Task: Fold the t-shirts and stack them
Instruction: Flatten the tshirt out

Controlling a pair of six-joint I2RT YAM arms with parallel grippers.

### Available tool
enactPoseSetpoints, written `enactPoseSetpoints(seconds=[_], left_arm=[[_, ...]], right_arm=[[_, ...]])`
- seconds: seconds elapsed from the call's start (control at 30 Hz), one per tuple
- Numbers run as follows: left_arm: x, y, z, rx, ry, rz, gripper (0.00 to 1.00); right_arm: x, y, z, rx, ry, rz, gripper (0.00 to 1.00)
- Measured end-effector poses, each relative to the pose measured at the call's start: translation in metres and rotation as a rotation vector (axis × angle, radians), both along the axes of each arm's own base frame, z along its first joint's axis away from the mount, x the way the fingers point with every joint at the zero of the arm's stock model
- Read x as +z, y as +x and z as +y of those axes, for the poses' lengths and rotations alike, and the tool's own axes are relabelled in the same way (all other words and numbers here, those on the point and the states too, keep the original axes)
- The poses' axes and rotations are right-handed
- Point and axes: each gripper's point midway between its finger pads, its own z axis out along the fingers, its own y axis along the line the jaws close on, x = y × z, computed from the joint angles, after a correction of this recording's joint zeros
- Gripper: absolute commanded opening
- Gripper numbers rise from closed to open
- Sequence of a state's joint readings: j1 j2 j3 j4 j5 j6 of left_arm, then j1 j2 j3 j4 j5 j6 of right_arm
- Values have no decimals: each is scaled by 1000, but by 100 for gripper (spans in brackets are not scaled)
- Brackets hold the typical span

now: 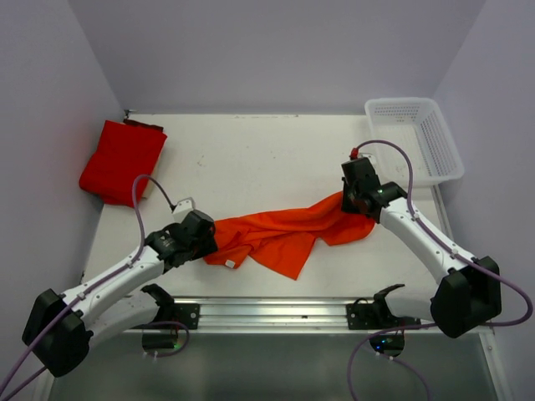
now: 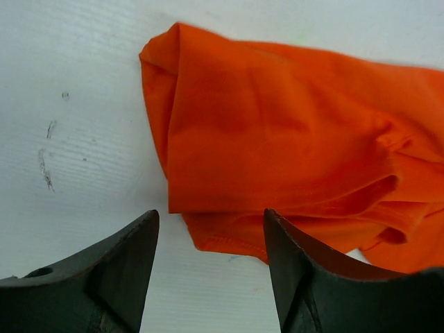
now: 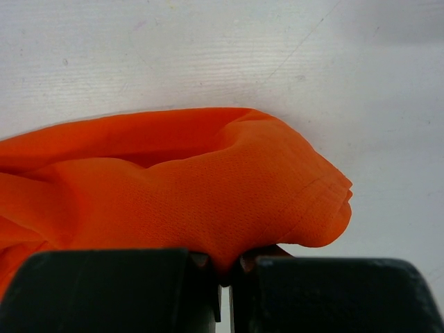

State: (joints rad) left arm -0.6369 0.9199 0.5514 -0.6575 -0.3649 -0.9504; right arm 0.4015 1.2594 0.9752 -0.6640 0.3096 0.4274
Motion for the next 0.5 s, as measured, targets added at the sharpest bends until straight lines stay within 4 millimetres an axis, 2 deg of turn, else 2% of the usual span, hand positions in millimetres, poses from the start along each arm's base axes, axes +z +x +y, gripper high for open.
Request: enactPoseSetpoints(seconds=[0.1, 0.2, 0.5], left_arm=[[-21, -9, 5, 1, 35, 58, 66], [-29, -12, 8, 6, 47, 78, 66], [-19, -2, 1, 11, 0, 10, 57]], right_arm=[[-1, 0, 1, 3, 3, 4, 0], [-1, 0, 1, 5, 5, 5, 0], [-1, 0, 2, 6, 7, 6, 0]])
